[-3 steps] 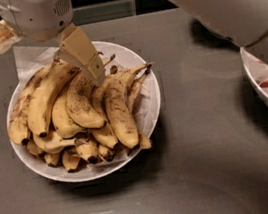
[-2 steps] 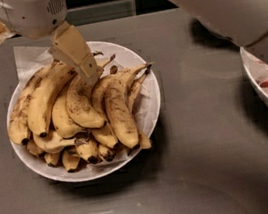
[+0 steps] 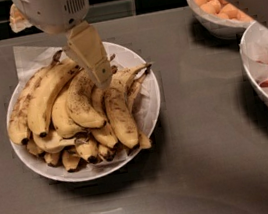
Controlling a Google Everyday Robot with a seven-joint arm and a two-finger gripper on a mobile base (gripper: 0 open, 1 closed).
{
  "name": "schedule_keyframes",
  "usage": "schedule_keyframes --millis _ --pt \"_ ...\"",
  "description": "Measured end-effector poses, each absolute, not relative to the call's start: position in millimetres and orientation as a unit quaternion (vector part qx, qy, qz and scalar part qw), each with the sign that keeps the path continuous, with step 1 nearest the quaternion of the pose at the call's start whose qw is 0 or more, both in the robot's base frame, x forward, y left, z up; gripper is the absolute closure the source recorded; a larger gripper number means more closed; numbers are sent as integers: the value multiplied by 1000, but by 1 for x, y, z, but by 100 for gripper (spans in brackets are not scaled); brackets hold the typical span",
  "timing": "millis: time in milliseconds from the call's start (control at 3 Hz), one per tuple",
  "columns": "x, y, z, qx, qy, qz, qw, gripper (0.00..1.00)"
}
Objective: Pick banana from white bowl
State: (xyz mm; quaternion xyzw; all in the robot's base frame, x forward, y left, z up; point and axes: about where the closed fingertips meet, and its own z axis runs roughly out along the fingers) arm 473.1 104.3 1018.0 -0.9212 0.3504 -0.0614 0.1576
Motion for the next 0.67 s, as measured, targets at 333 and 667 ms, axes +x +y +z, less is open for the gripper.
schedule_keyframes --millis 333,667 --pt "471 90 1006 -896 408 -52 167 0" --pt "471 90 1007 -896 408 -52 168 0"
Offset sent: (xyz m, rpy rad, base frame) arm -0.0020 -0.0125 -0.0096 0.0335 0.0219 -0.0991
